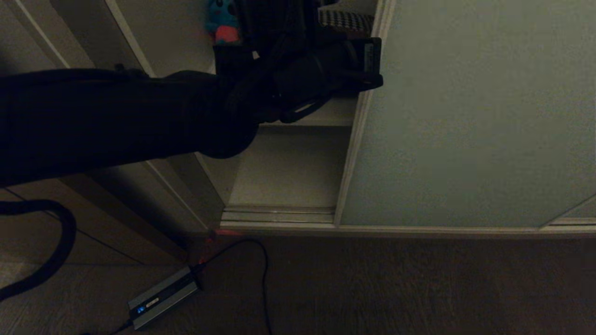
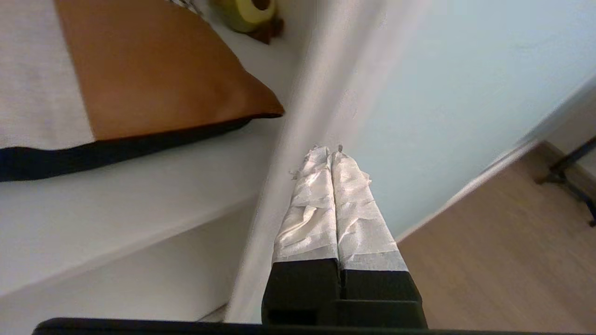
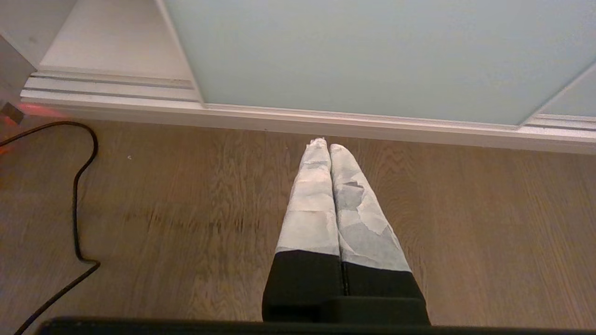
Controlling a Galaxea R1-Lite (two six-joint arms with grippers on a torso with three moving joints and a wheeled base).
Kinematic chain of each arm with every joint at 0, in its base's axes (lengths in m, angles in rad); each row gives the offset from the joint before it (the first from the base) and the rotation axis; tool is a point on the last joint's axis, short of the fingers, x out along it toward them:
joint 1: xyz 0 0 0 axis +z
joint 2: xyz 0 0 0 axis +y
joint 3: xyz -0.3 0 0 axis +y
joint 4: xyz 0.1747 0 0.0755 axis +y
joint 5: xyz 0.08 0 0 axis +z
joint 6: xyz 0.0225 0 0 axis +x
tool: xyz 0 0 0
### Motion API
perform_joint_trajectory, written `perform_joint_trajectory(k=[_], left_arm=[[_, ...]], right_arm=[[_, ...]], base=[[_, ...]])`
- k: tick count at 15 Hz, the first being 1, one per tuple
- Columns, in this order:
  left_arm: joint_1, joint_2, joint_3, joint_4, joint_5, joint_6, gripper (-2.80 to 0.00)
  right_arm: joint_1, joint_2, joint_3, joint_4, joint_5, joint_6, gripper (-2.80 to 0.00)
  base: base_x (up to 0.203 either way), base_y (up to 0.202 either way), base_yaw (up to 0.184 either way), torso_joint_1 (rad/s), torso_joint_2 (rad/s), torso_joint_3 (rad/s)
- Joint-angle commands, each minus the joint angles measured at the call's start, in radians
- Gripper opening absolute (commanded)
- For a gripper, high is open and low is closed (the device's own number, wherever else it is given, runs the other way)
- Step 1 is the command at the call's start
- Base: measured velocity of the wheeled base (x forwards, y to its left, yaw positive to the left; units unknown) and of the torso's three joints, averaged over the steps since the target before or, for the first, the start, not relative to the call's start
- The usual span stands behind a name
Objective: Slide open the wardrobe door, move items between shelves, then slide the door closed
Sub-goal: Open the door
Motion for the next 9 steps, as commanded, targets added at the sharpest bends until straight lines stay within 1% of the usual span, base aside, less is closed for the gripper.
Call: perform_joint_trajectory(k=[1, 4, 6, 7, 9], left_arm=[[-0.002, -0.012, 0.003, -0.007, 0.018, -0.001, -2.80], [0.028, -0.114, 0.030, 0.006, 0.120, 0.006, -2.80], [0.076, -0.214, 0.104, 0.020, 0.172, 0.016, -2.80], [0.115, -0.270, 0.162, 0.039, 0.198, 0.022, -2.80], [0.224, -0.408, 0.289, 0.093, 0.218, 0.030, -2.80]], right_arm=[[0.000, 0.000, 0.005, -0.001, 0.000, 0.000, -2.80], [0.000, 0.000, 0.003, -0.001, 0.000, 0.000, -2.80], [0.000, 0.000, 0.004, -0.001, 0.000, 0.000, -2.80], [0.000, 0.000, 0.003, -0.001, 0.000, 0.000, -2.80], [0.000, 0.000, 0.004, -0.001, 0.000, 0.000, -2.80]], base=[[0.000, 0.000, 0.000, 0.000, 0.00, 0.000], [0.000, 0.000, 0.000, 0.000, 0.00, 0.000], [0.000, 0.000, 0.000, 0.000, 0.00, 0.000], [0.000, 0.000, 0.000, 0.000, 0.00, 0.000], [0.000, 0.000, 0.000, 0.000, 0.00, 0.000]])
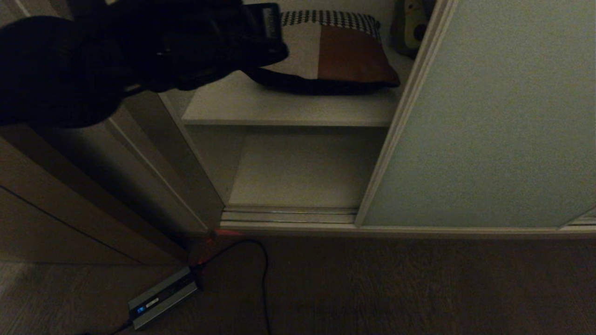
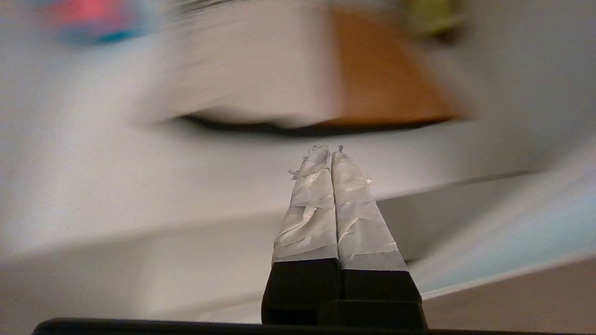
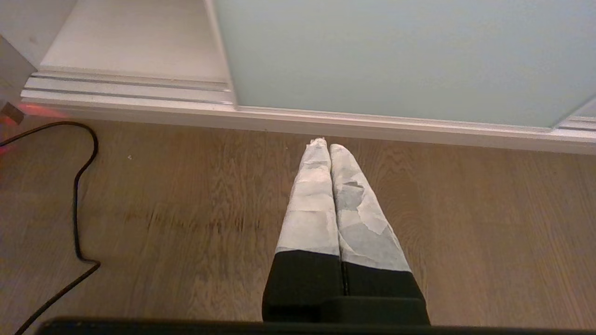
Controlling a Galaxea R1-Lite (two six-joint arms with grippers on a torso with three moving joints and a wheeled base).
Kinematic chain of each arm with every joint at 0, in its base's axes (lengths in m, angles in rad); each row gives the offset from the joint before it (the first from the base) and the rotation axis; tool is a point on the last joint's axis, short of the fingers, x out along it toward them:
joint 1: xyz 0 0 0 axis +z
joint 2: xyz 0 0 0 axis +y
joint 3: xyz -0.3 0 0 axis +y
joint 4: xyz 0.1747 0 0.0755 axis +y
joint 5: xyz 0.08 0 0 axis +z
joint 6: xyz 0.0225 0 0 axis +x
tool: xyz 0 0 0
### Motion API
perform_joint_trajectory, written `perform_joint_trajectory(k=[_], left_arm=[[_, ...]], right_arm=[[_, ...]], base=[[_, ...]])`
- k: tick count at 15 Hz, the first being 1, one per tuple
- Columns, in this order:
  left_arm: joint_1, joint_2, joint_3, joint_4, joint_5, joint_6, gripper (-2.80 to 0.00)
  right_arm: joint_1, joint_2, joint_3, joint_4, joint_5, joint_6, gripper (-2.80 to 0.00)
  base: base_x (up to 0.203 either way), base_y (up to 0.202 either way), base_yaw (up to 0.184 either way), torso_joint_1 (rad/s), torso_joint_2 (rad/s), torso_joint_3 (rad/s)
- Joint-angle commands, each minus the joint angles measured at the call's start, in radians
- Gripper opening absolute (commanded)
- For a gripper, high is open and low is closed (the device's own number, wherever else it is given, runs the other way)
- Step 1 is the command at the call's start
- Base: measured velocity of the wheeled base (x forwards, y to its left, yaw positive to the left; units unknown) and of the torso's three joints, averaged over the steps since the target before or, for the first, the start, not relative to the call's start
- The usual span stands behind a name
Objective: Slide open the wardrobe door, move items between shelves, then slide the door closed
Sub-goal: Open the door
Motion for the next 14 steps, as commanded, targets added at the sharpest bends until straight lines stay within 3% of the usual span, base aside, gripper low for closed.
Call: perform_joint_trajectory(k=[1, 4, 8, 11, 14], left_arm=[[0.100, -0.206, 0.148, 0.025, 0.006, 0.004, -2.80], [0.262, -0.482, 0.451, 0.062, -0.034, 0.007, -2.80], [0.422, -0.934, 0.859, 0.143, -0.107, 0.008, -2.80], [0.592, -1.260, 1.073, 0.259, -0.242, -0.008, -2.80], [0.677, -1.439, 1.269, 0.325, -0.342, -0.023, -2.80]], right_arm=[[0.000, 0.000, 0.004, -0.001, 0.000, 0.000, -2.80], [0.000, 0.000, 0.003, -0.001, 0.000, 0.000, -2.80], [0.000, -0.001, 0.004, -0.001, 0.000, 0.000, -2.80], [0.000, 0.000, 0.005, -0.001, 0.000, 0.000, -2.80], [0.000, 0.000, 0.005, -0.001, 0.000, 0.000, -2.80]], base=[[0.000, 0.000, 0.000, 0.000, 0.00, 0.000], [0.000, 0.000, 0.000, 0.000, 0.00, 0.000], [0.000, 0.000, 0.000, 0.000, 0.00, 0.000], [0.000, 0.000, 0.000, 0.000, 0.00, 0.000], [0.000, 0.000, 0.000, 0.000, 0.00, 0.000]])
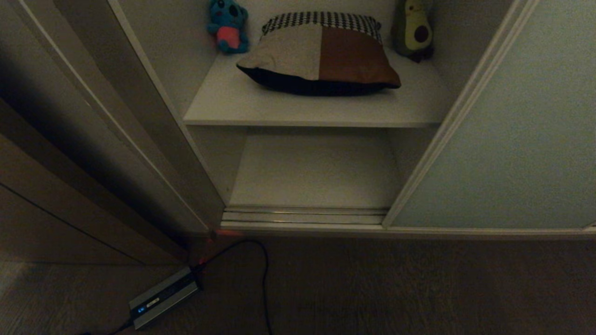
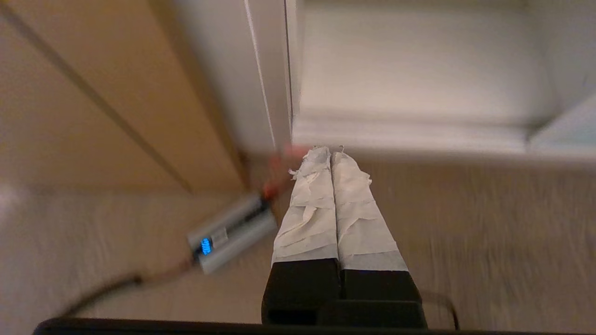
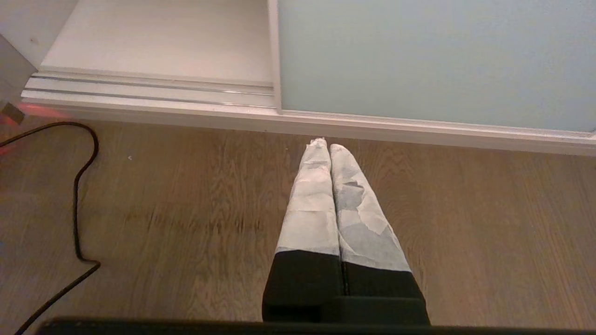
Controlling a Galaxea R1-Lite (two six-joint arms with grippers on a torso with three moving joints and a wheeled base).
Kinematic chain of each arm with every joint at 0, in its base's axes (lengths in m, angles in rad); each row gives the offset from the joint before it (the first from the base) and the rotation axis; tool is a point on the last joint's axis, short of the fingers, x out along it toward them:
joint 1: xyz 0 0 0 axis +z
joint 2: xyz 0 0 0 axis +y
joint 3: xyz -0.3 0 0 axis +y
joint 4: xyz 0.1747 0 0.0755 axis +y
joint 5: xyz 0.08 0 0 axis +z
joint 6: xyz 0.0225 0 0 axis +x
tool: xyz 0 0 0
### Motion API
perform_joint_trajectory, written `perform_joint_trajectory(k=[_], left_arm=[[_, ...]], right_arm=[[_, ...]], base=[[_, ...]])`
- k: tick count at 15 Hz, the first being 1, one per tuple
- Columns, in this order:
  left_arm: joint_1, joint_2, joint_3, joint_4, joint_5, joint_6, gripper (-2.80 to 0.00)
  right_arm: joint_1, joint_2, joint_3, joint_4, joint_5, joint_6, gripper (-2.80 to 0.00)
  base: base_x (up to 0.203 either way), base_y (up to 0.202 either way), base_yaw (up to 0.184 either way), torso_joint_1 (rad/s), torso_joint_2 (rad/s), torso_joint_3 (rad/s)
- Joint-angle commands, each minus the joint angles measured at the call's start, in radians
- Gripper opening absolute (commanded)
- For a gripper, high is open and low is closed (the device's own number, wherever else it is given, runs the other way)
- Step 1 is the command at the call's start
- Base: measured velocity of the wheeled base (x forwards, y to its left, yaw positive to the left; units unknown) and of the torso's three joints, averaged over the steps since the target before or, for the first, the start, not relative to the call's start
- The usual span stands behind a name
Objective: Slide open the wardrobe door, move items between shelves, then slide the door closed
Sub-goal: Open the door
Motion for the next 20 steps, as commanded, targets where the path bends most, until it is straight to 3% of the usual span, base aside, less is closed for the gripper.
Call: perform_joint_trajectory(k=[1, 3, 5, 8, 11, 13, 15, 18, 20], left_arm=[[0.039, -0.146, 0.116, 0.009, -0.027, -0.001, -2.80], [0.040, -0.148, 0.198, -0.016, -0.039, 0.008, -2.80], [-0.025, -0.164, 0.257, -0.058, -0.041, 0.049, -2.80], [-0.057, -0.303, 0.378, -0.046, -0.037, 0.110, -2.80], [-0.063, -0.434, 0.443, -0.051, -0.020, 0.093, -2.80], [-0.066, -0.429, 0.468, -0.070, 0.032, 0.009, -2.80], [-0.066, -0.427, 0.497, -0.129, 0.086, -0.035, -2.80], [-0.066, -0.427, 0.499, -0.110, 0.086, 0.062, -2.80], [-0.066, -0.427, 0.477, -0.023, 0.082, 0.070, -2.80]], right_arm=[[0.000, 0.000, 0.005, 0.000, 0.000, 0.000, -2.80], [0.000, 0.000, 0.004, 0.000, 0.000, 0.000, -2.80], [0.000, 0.000, 0.004, 0.000, 0.000, 0.000, -2.80], [0.000, 0.000, 0.005, 0.000, 0.000, 0.000, -2.80], [0.000, -0.001, 0.003, 0.000, 0.000, 0.000, -2.80], [0.000, 0.000, 0.004, 0.000, 0.000, 0.000, -2.80], [0.000, 0.000, 0.003, 0.000, 0.000, 0.000, -2.80], [0.000, 0.000, 0.005, 0.000, 0.000, 0.000, -2.80], [0.000, 0.000, 0.004, 0.000, 0.000, 0.000, -2.80]], base=[[0.000, 0.000, 0.000, 0.000, 0.00, 0.000], [0.000, 0.000, 0.000, 0.000, 0.00, 0.000], [0.000, 0.000, 0.000, 0.000, 0.00, 0.000], [0.000, 0.000, 0.000, 0.000, 0.00, 0.000], [0.000, 0.000, 0.000, 0.000, 0.00, 0.000], [0.000, 0.000, 0.000, 0.000, 0.00, 0.000], [0.000, 0.000, 0.000, 0.000, 0.00, 0.000], [0.000, 0.000, 0.000, 0.000, 0.00, 0.000], [0.000, 0.000, 0.000, 0.000, 0.00, 0.000]])
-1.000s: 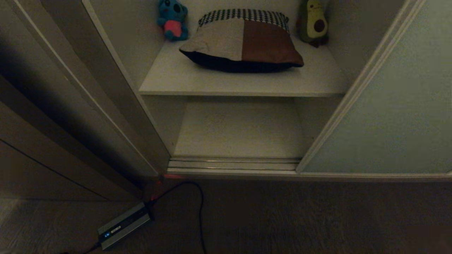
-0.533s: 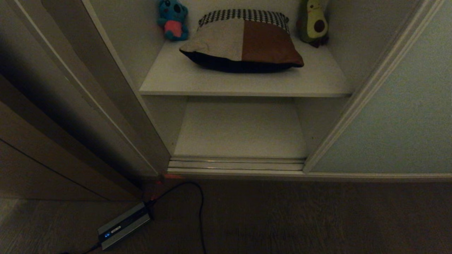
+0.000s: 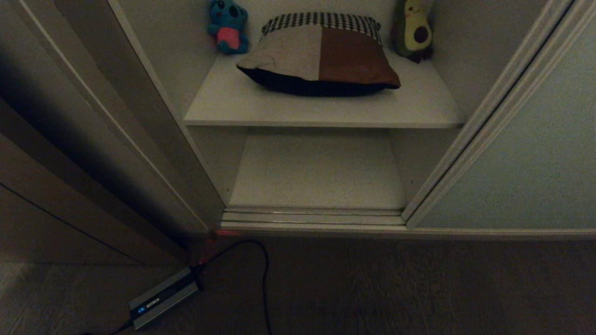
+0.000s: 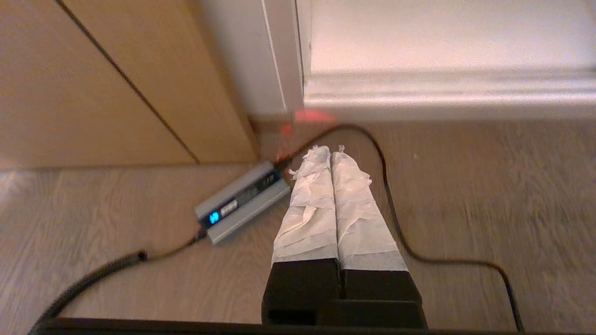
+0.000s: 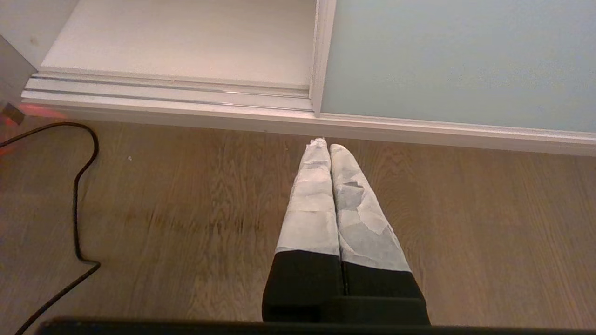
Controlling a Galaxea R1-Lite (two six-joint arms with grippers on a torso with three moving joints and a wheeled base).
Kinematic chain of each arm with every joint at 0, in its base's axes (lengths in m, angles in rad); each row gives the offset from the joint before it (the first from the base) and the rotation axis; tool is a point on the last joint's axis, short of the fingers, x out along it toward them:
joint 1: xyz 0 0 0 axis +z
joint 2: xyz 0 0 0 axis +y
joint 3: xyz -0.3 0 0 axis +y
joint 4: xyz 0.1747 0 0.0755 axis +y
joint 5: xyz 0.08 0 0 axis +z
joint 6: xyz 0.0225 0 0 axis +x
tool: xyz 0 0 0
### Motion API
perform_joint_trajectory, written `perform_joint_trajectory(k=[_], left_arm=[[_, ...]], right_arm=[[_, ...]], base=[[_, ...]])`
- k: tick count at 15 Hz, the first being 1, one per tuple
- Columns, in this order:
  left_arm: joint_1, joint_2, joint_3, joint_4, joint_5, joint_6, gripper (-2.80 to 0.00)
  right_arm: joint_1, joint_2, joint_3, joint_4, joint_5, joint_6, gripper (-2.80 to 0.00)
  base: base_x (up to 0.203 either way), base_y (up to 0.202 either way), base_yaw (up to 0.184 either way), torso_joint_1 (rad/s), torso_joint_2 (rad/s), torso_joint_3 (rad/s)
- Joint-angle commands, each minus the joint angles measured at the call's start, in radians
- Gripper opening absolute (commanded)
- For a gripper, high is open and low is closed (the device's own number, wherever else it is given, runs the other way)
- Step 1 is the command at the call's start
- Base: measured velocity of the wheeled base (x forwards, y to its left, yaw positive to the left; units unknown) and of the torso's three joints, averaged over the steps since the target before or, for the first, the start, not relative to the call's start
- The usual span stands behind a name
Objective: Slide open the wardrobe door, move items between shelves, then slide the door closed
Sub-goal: Open the door
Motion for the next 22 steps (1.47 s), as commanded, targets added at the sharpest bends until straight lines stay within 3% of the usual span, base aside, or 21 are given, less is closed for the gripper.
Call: perform_joint_trajectory(k=[1, 5, 17, 22], left_arm=[[0.000, 0.004, -0.008, 0.032, 0.000, 0.001, -2.80], [0.000, 0.004, 0.012, -0.029, 0.001, -0.001, -2.80], [0.000, 0.004, 0.012, -0.030, 0.001, 0.002, -2.80], [0.000, 0.004, 0.012, -0.030, 0.000, -0.002, -2.80]], right_arm=[[0.000, 0.000, 0.004, -0.001, 0.000, 0.000, -2.80], [0.000, 0.000, 0.003, -0.001, 0.000, 0.000, -2.80], [0.000, 0.000, 0.003, -0.001, 0.000, -0.002, -2.80], [0.000, 0.000, 0.005, -0.001, 0.000, -0.002, -2.80]], base=[[0.000, 0.000, 0.000, 0.000, 0.00, 0.000], [0.000, 0.000, 0.000, 0.000, 0.00, 0.000], [0.000, 0.000, 0.000, 0.000, 0.00, 0.000], [0.160, 0.000, -0.001, -0.001, 0.00, 0.002]])
